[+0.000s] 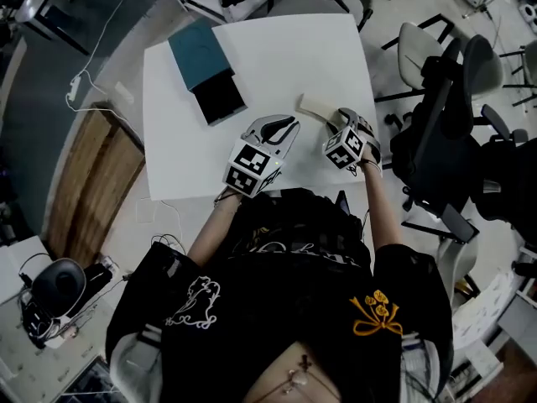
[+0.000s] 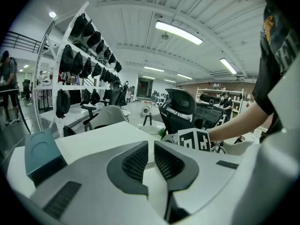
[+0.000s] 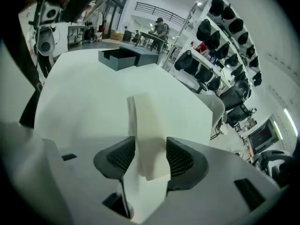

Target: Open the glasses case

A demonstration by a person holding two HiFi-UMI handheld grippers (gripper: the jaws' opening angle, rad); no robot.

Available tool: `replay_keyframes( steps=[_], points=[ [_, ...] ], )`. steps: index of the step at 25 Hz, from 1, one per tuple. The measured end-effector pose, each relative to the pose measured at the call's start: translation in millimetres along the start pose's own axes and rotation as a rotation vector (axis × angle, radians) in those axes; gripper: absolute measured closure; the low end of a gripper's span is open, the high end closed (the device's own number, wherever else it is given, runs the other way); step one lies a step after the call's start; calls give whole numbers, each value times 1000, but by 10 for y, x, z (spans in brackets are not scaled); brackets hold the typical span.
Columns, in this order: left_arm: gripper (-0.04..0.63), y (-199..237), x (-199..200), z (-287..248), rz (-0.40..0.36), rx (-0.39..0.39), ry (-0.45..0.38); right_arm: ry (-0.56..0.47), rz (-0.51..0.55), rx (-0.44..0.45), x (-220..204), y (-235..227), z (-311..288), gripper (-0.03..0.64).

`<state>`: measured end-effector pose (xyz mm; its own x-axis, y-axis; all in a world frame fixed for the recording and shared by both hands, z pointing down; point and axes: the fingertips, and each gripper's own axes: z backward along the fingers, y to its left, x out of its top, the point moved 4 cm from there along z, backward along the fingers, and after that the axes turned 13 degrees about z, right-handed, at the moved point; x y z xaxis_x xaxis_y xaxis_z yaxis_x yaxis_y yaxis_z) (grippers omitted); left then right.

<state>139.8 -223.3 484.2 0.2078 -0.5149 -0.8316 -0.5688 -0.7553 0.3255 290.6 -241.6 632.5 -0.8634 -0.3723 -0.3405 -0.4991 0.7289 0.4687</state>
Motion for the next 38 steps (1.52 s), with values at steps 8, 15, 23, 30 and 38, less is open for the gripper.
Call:
replay_keyframes(
  steps=[8, 15, 23, 30, 38],
  points=[
    [556, 304, -249, -362, -61, 37, 101, -19, 21, -12, 4, -4, 10, 417],
    [552, 623, -623, -862, -69, 18, 242, -33, 10, -3, 15, -26, -7, 417],
    [495, 856, -926, -1246, -60, 8, 367, -51, -10, 20, 20, -53, -1, 417],
    [495, 859, -990, -1418, -58, -10, 396, -56, -63, 102, -2, -105, 29, 439],
    [495, 864, -1013, -1419, -95, -8, 401, -101, -66, 51, 116, -403, 143, 566]
  ],
)
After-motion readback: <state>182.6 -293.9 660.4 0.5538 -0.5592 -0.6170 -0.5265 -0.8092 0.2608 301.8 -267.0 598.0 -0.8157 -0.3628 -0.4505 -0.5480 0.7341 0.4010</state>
